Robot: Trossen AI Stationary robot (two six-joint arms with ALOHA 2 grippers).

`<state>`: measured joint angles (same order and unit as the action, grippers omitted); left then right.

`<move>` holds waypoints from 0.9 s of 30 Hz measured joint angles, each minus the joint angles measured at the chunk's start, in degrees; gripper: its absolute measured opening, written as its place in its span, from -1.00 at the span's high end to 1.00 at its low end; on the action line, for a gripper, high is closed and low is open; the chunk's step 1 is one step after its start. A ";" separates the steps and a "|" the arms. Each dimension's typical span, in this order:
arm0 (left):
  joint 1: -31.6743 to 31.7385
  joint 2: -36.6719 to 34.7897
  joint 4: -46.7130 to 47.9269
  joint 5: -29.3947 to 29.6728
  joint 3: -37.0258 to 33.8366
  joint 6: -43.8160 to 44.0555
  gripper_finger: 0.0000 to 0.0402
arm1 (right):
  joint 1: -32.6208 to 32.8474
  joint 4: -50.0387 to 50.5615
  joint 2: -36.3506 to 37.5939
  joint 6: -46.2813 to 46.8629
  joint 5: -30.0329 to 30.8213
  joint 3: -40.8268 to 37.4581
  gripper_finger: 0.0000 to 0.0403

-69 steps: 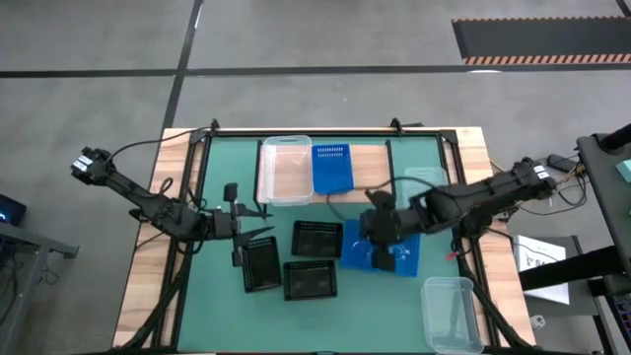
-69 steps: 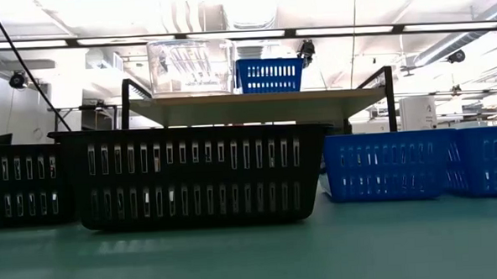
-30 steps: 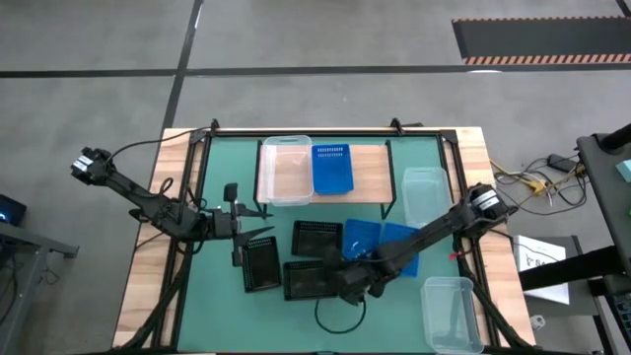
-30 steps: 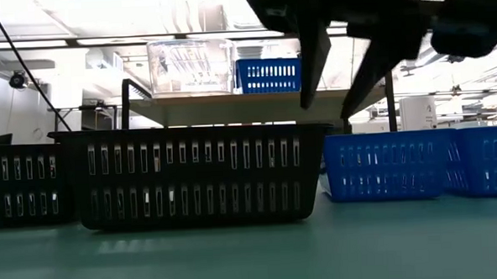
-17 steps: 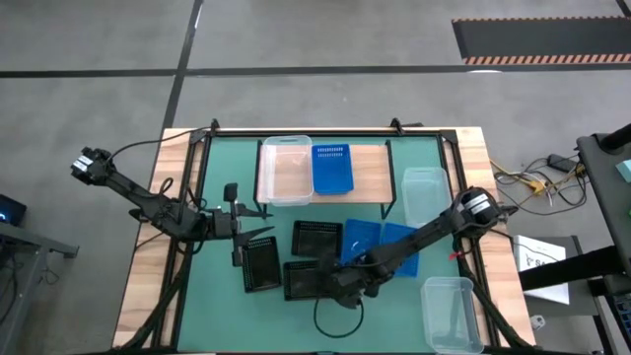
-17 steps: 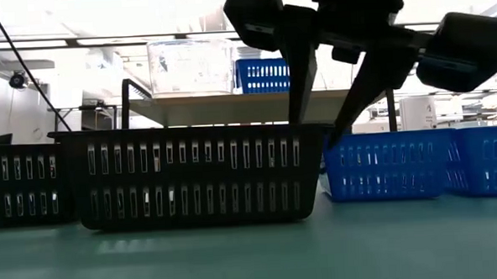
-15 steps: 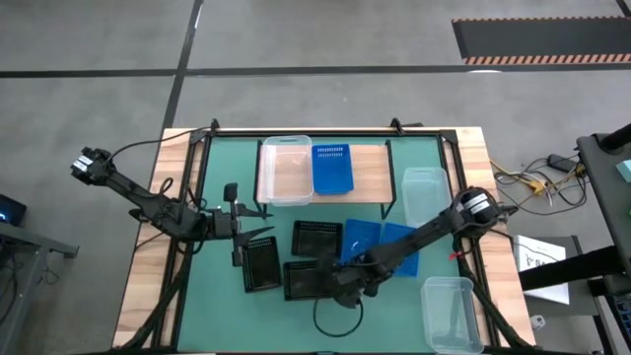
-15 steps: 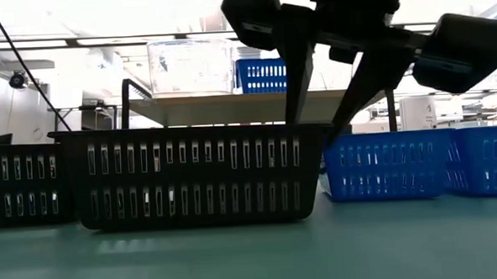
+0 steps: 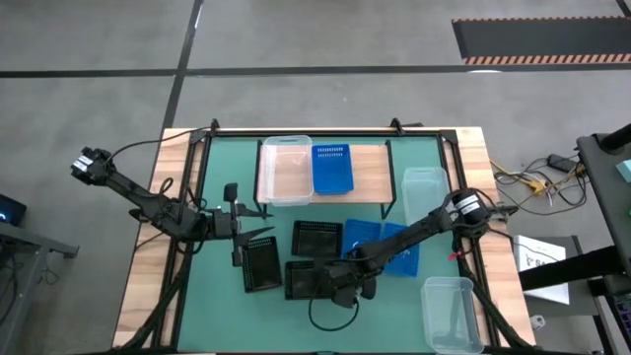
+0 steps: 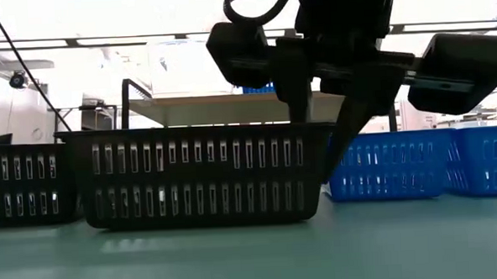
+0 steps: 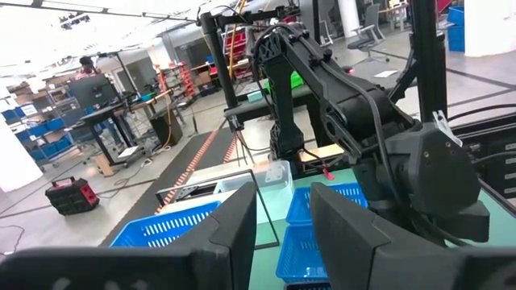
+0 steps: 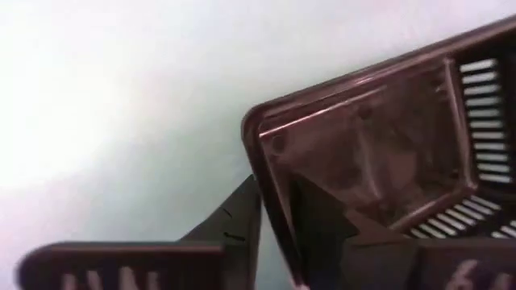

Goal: Stack baskets on shelf by color
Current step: Put the bottom black bin on the shelf

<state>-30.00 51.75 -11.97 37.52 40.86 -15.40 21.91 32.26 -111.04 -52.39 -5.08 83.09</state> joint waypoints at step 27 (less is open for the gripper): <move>-0.07 -0.02 -0.09 -0.33 0.02 0.02 0.49 | 1.20 2.74 13.53 19.30 6.47 11.92 0.96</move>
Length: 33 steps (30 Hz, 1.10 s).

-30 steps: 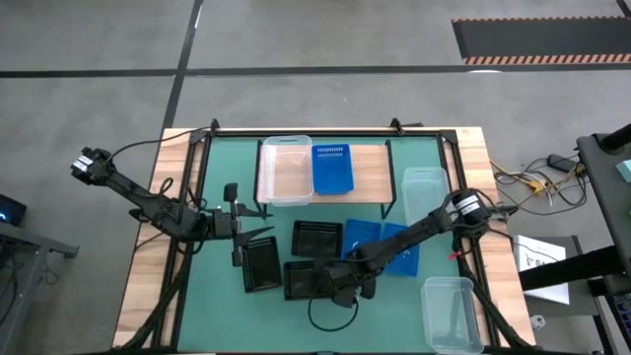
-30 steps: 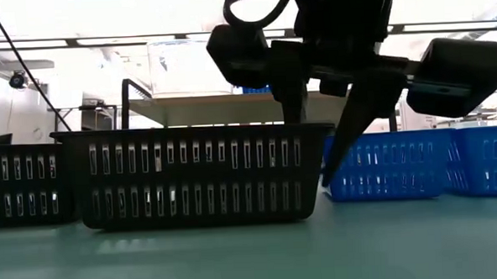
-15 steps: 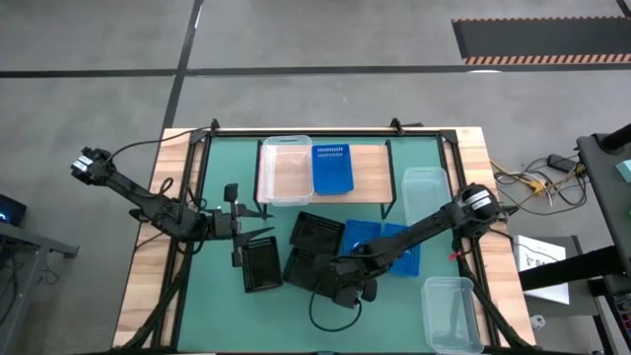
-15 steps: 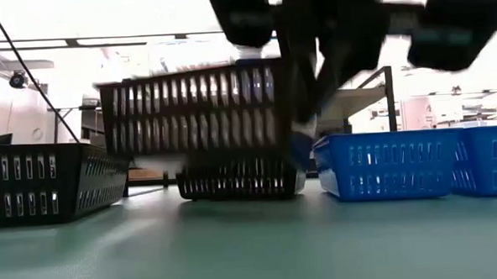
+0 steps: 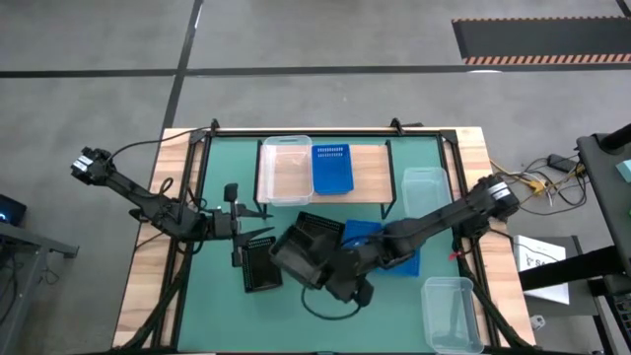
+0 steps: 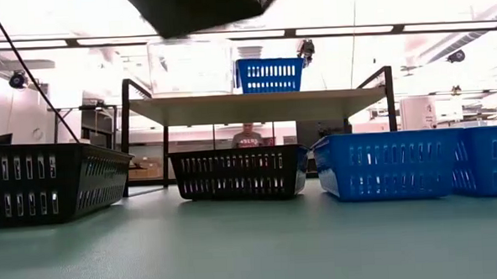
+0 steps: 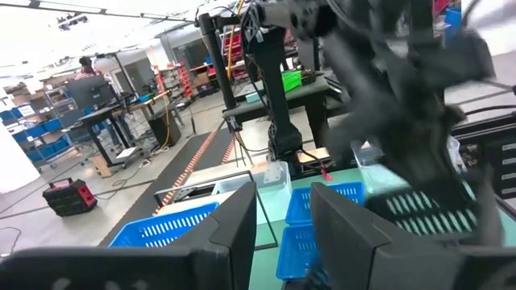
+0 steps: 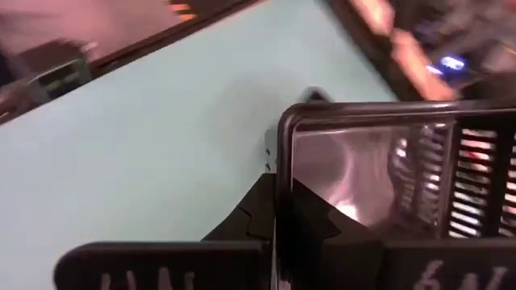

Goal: Stack baskets on shelf by color
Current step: Put the bottom black bin on the shelf

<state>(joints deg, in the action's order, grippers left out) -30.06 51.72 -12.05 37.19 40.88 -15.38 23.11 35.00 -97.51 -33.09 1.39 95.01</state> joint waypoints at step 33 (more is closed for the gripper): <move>0.07 0.00 -0.98 -0.02 0.00 0.01 0.49 | -24.06 45.22 7.77 30.10 12.13 5.77 0.96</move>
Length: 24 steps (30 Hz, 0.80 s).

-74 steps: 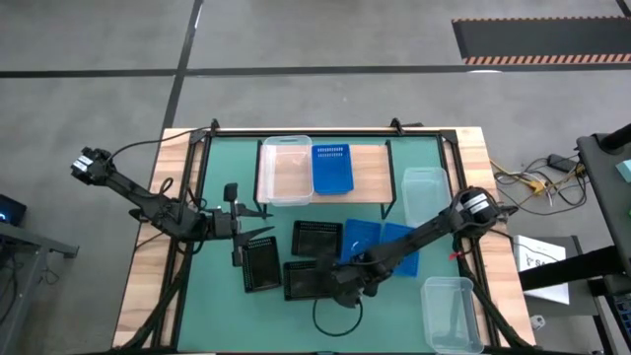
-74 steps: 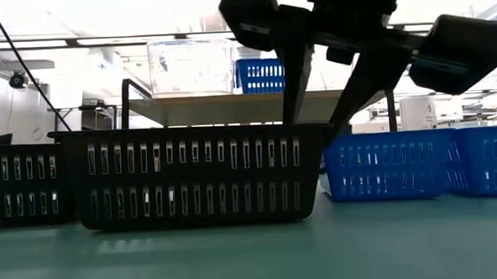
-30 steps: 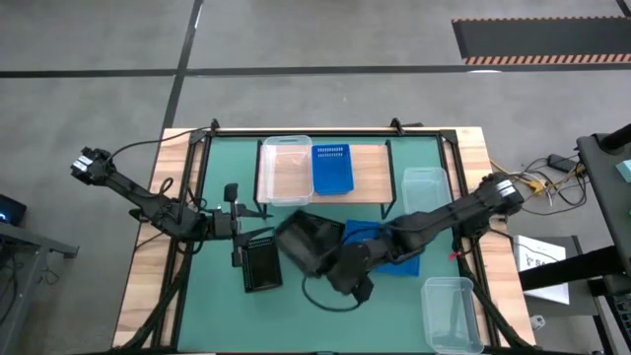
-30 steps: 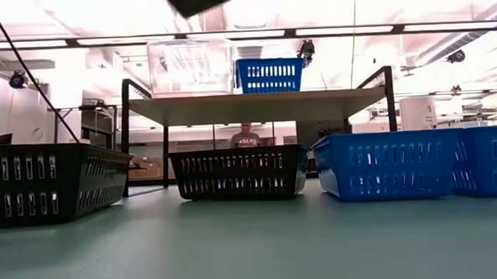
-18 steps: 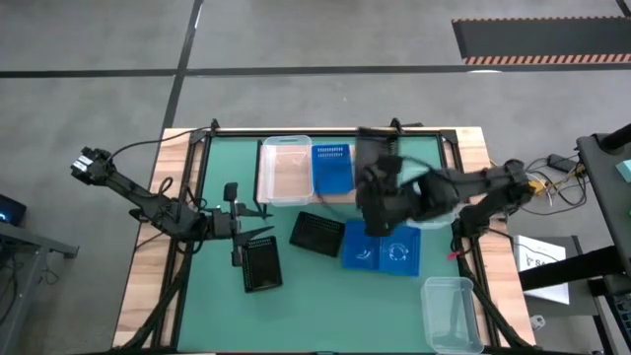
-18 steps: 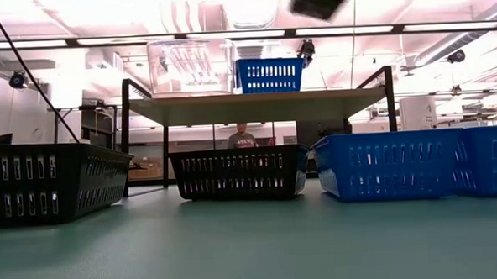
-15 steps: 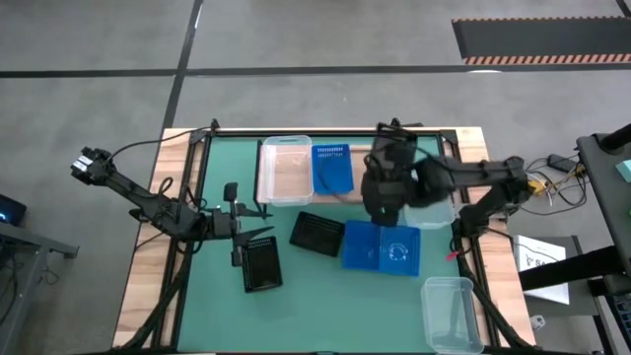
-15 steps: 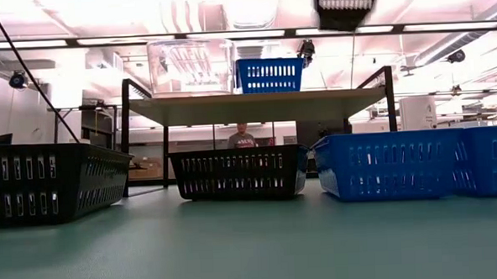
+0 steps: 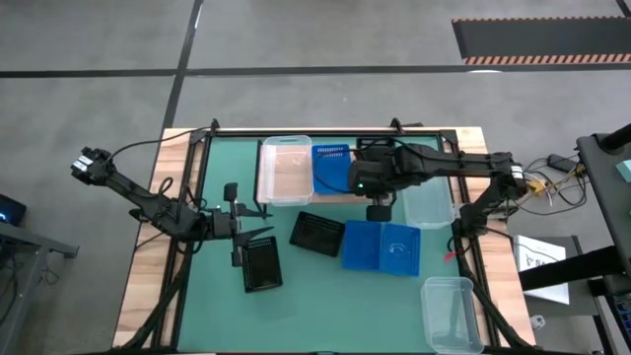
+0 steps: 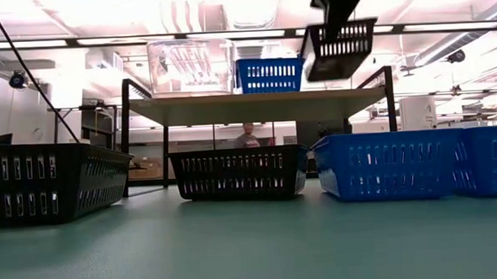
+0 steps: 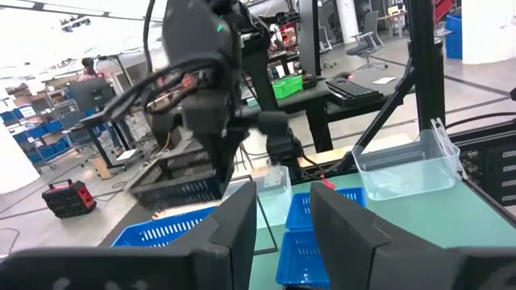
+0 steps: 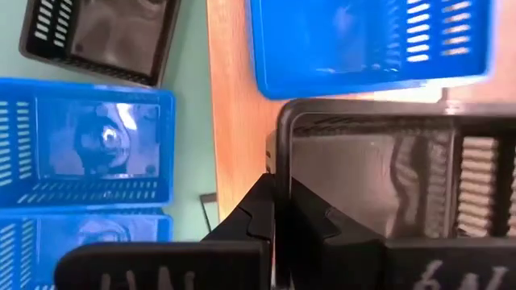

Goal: Stack baskets on shelf by color
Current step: Put the bottom black bin on the shelf

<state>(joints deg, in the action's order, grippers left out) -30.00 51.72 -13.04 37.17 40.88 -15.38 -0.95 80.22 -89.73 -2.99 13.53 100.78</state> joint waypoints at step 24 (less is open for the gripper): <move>-0.02 0.00 0.02 0.02 0.00 -0.01 0.49 | -1.74 -7.28 -0.48 -1.32 -6.06 -5.35 0.96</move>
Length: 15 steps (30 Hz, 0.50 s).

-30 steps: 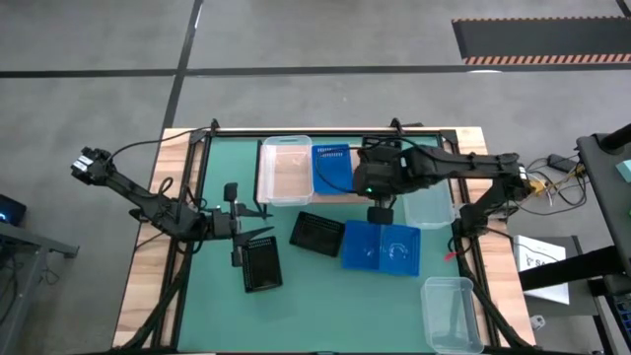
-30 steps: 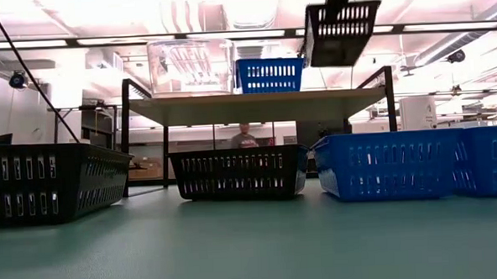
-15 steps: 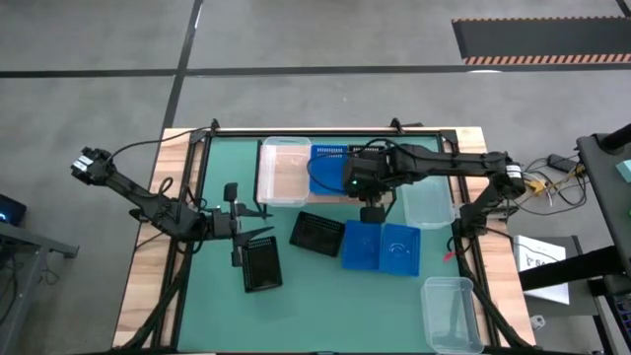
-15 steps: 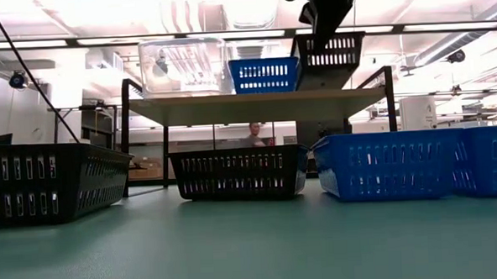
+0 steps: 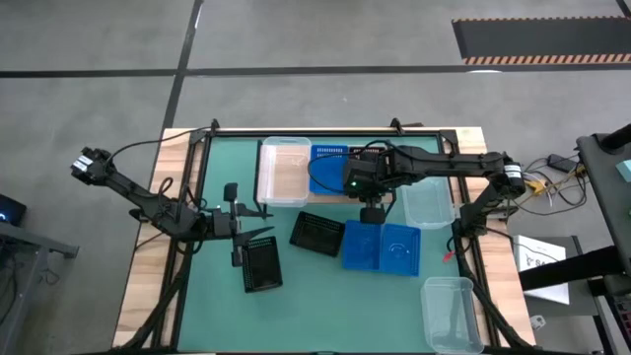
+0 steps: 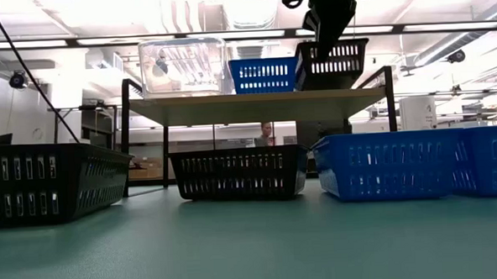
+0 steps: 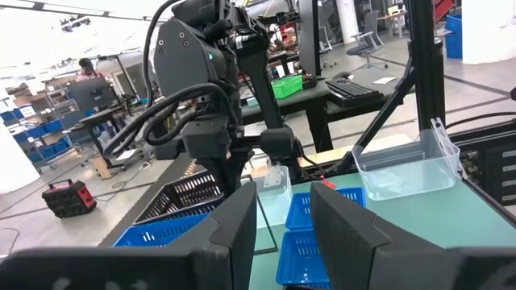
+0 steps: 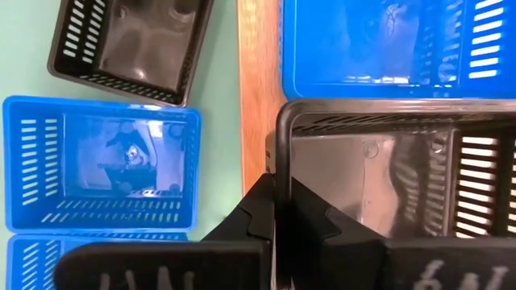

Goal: Stack baskets on shelf by color
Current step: Put the bottom black bin on the shelf, then stack the top black bin on top of the black bin on the shelf

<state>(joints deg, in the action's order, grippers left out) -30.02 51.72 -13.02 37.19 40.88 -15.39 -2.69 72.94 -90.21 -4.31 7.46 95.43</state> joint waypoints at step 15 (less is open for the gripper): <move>-0.04 0.00 0.00 -0.22 0.00 -0.01 0.49 | -0.34 0.28 0.09 0.92 0.02 -0.11 0.57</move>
<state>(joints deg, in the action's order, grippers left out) -30.06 51.72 -13.02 36.97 40.88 -15.40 -3.03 73.22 -90.12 -3.39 7.49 95.33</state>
